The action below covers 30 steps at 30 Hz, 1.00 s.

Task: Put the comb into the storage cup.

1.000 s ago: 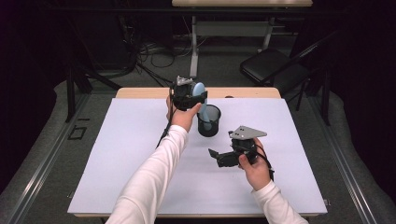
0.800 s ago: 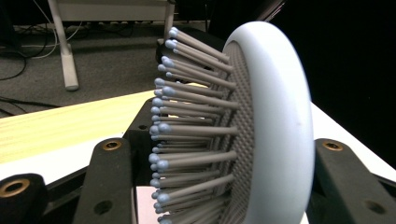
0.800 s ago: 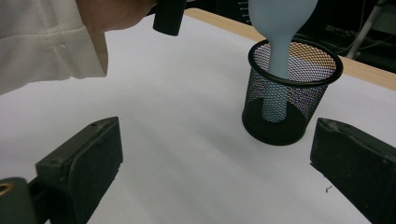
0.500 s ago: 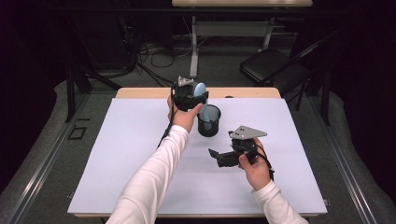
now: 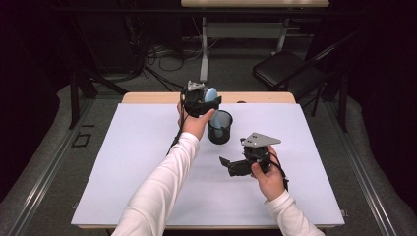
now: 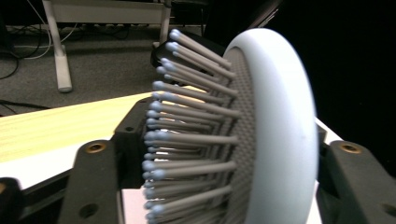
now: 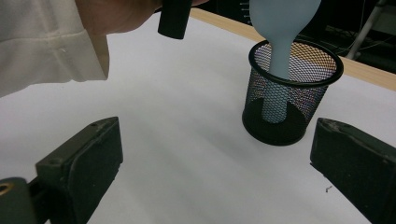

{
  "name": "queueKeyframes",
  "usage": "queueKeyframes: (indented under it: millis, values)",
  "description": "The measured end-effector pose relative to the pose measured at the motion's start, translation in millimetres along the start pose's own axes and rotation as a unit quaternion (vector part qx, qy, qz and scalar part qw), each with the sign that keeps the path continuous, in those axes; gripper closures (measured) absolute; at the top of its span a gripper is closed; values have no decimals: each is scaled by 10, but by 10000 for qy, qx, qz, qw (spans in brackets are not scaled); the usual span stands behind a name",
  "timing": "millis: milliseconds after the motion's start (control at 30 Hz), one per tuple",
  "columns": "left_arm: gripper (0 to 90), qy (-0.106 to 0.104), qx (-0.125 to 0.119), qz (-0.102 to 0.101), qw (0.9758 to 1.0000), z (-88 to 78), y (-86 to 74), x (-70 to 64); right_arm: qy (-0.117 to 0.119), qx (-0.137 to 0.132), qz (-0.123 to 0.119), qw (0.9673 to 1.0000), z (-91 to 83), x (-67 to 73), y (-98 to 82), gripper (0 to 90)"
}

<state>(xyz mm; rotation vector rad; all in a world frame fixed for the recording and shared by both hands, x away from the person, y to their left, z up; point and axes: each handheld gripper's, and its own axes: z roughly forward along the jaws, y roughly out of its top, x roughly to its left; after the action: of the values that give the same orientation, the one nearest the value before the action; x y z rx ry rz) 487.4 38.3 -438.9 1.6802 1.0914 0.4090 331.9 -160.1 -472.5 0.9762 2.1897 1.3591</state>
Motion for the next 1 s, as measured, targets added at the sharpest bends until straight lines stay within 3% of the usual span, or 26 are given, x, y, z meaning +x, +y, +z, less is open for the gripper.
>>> queueKeyframes:
  millis: [333,500,1000]
  values:
    - [363,-50,-87,-22,9999,-3,4,-25,0,-13,9,10000,-3,-5,1,22]
    - [421,-103,-132,6,9999,-2,5,-51,12,6,-3,10000,2,0,0,25]
    - [390,-227,-131,16,9997,27,-10,-110,2,-18,25,10000,-7,-6,1,29]
